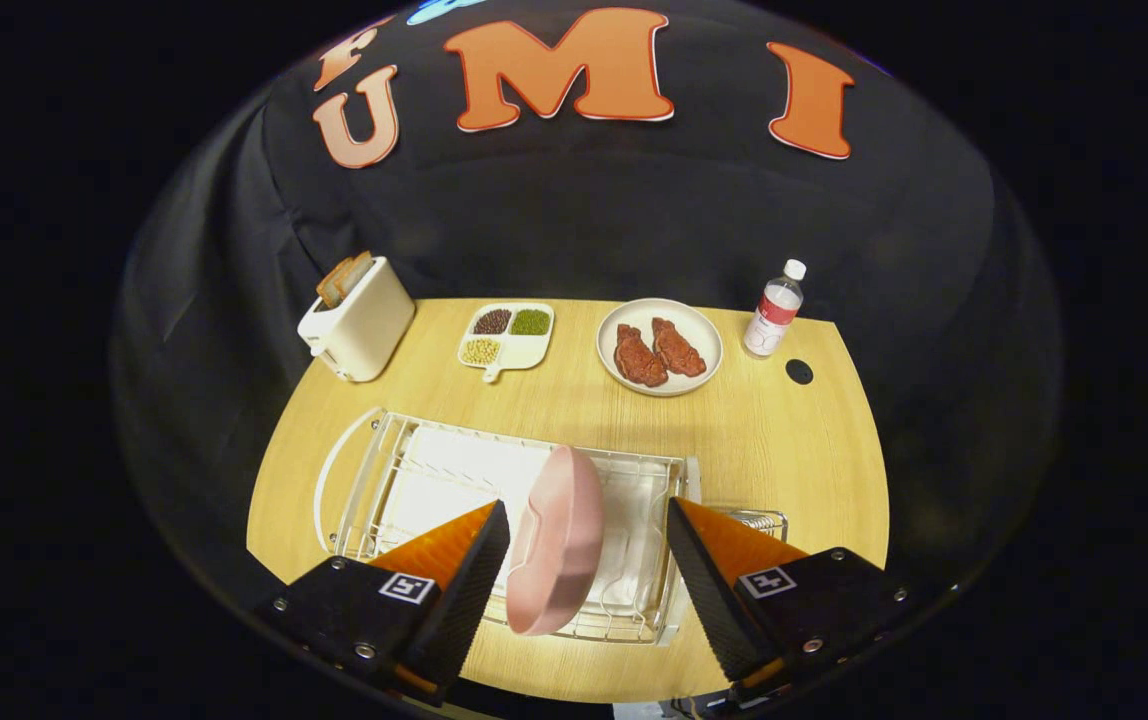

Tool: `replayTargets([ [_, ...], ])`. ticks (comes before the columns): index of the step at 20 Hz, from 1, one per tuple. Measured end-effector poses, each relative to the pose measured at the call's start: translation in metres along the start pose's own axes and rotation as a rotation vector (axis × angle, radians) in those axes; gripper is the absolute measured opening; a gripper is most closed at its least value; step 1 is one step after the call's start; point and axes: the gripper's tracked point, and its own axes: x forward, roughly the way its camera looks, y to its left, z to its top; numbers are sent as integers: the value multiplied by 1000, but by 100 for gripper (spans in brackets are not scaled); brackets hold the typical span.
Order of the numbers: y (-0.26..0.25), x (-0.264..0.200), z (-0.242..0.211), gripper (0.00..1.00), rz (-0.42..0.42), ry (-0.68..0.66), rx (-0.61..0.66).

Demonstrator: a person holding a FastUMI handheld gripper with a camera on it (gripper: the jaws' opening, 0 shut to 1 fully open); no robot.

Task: Take the plate from the dish rack, then take the spoon from the basket and place it into the plate.

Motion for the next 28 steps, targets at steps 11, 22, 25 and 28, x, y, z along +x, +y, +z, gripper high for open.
replayTargets([
  [11,8,41,-26,83,-27,169,-3],
  [22,18,69,-61,58,-40,281,12],
  [25,16,74,-79,45,-43,314,9],
  [28,10,75,-84,40,-52,307,34],
])
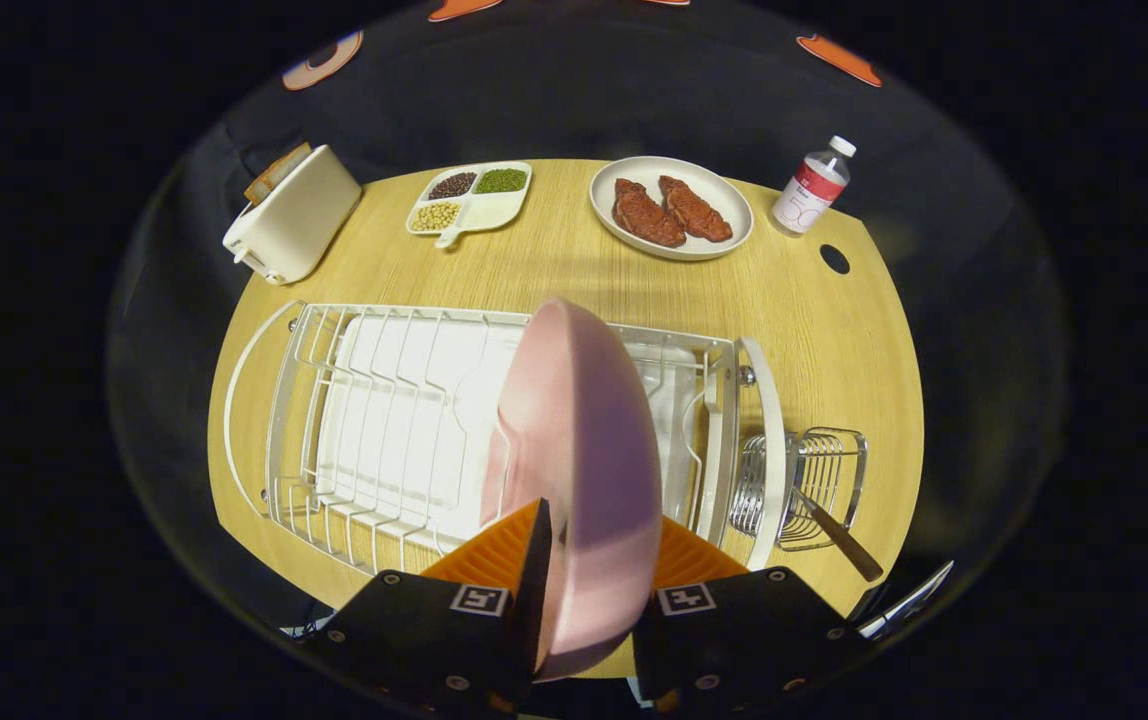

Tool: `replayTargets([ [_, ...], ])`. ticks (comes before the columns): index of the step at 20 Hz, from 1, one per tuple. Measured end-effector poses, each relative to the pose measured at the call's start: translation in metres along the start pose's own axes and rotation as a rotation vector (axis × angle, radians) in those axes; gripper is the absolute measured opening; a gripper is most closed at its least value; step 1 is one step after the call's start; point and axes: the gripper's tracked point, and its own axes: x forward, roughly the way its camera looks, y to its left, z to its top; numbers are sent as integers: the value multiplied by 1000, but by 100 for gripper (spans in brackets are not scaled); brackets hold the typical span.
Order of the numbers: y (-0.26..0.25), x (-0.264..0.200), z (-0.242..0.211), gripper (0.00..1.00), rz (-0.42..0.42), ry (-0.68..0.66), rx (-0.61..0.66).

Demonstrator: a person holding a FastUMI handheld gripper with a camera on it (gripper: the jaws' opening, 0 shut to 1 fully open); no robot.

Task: Take the plate from the dish rack, then take the spoon from the basket and place it into the plate.

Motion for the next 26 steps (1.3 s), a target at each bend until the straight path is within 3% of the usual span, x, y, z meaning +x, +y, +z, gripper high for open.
replayTargets([
  [3,-1,-6,4,36,17,-17,40],
  [7,-10,-19,9,35,-19,-75,52],
  [15,-14,-42,29,33,-91,-169,-13],
  [26,-5,-87,7,30,62,-213,56],
])
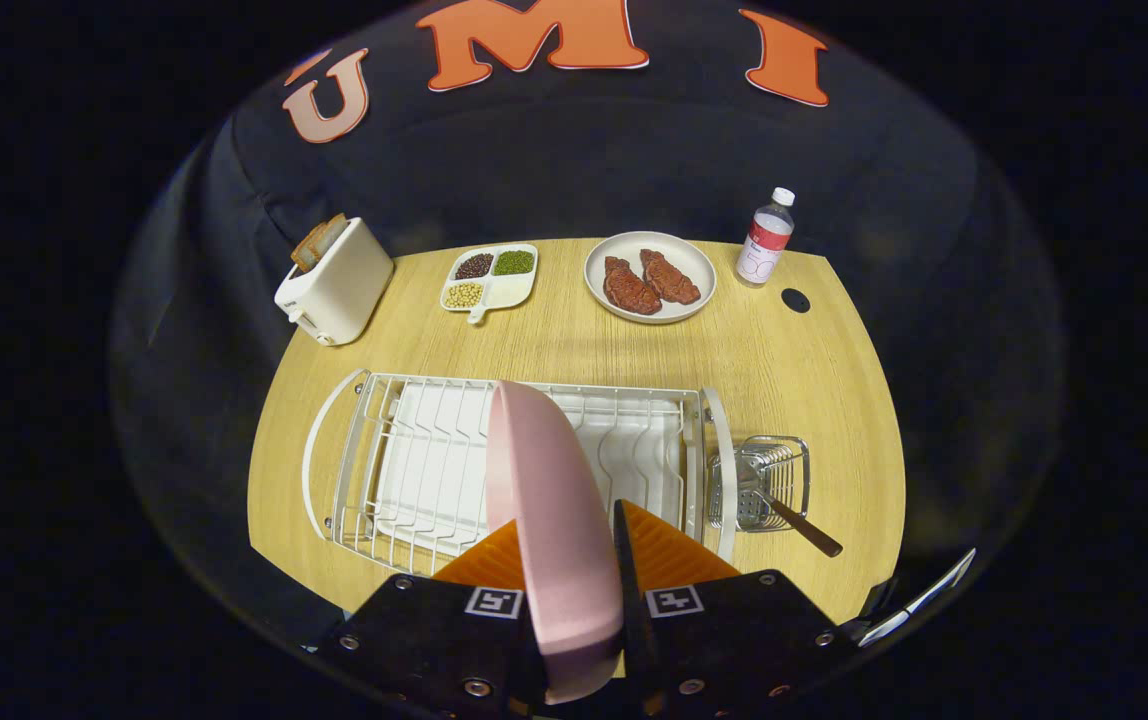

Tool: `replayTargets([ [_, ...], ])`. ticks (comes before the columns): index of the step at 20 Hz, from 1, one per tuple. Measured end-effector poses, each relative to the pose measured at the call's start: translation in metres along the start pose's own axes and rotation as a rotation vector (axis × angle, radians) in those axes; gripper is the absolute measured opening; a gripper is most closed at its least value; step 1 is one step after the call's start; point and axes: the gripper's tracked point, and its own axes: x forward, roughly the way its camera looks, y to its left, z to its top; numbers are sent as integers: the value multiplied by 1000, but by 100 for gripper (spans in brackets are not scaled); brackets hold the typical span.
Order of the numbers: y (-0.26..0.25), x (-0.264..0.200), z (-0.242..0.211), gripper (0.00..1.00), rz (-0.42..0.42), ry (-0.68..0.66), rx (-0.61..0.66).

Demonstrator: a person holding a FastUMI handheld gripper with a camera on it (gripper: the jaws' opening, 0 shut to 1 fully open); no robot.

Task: Take the plate from the dish rack, then take the spoon from the basket and place it into the plate.

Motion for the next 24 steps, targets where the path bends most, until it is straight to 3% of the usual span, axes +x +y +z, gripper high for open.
replayTargets([
  [14,-33,-21,-69,30,107,48,145],
  [24,-37,-20,-130,30,166,102,164],
])
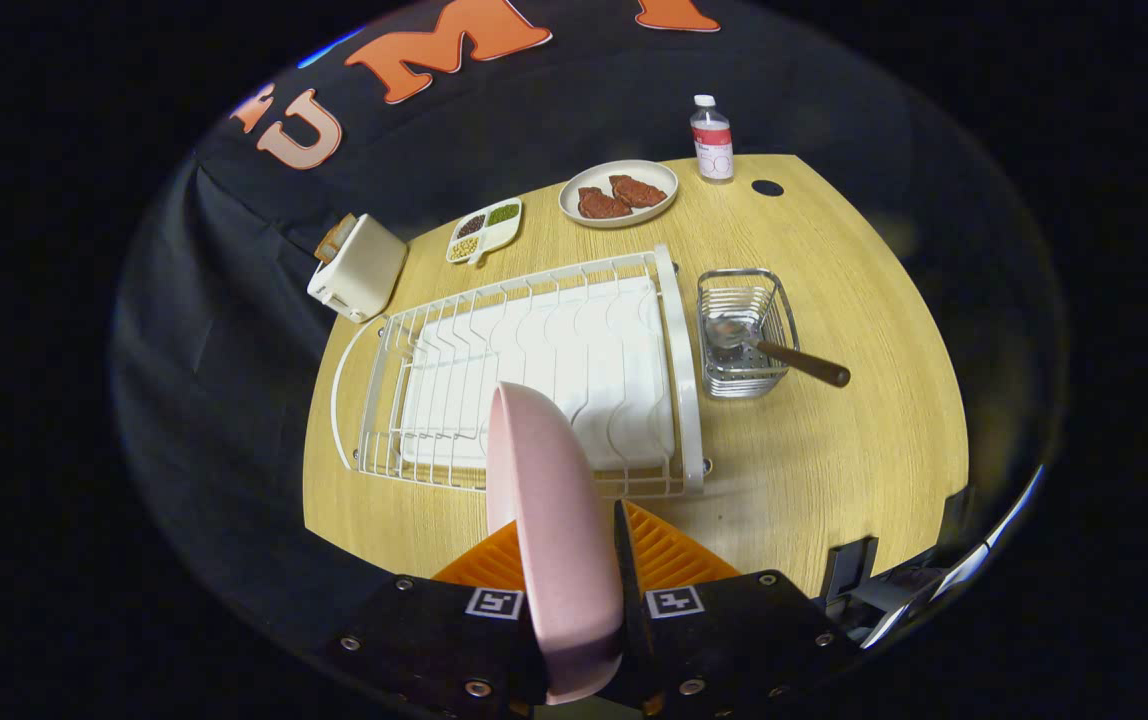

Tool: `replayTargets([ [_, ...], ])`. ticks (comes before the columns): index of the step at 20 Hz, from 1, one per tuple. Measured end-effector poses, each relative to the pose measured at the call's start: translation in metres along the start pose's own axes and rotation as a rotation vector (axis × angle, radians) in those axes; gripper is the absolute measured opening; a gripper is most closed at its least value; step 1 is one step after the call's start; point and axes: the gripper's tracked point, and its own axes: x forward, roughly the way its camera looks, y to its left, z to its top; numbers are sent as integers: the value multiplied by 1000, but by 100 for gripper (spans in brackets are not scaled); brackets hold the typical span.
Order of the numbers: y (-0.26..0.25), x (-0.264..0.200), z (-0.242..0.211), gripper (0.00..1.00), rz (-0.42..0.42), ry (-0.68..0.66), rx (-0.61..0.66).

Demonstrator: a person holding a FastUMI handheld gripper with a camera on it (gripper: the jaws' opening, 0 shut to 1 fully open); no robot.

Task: Take the plate from the dish rack, then take the spoon from the basket and place it into the plate.

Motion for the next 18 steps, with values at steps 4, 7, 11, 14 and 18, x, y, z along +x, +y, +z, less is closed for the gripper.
replayTargets([
  [4,-2,7,-25,30,25,23,26],
  [7,-5,17,-47,30,44,49,52],
  [11,-4,35,-63,30,89,30,79],
  [14,-6,52,-79,30,81,39,66],
  [18,-12,68,-88,30,64,35,67],
])
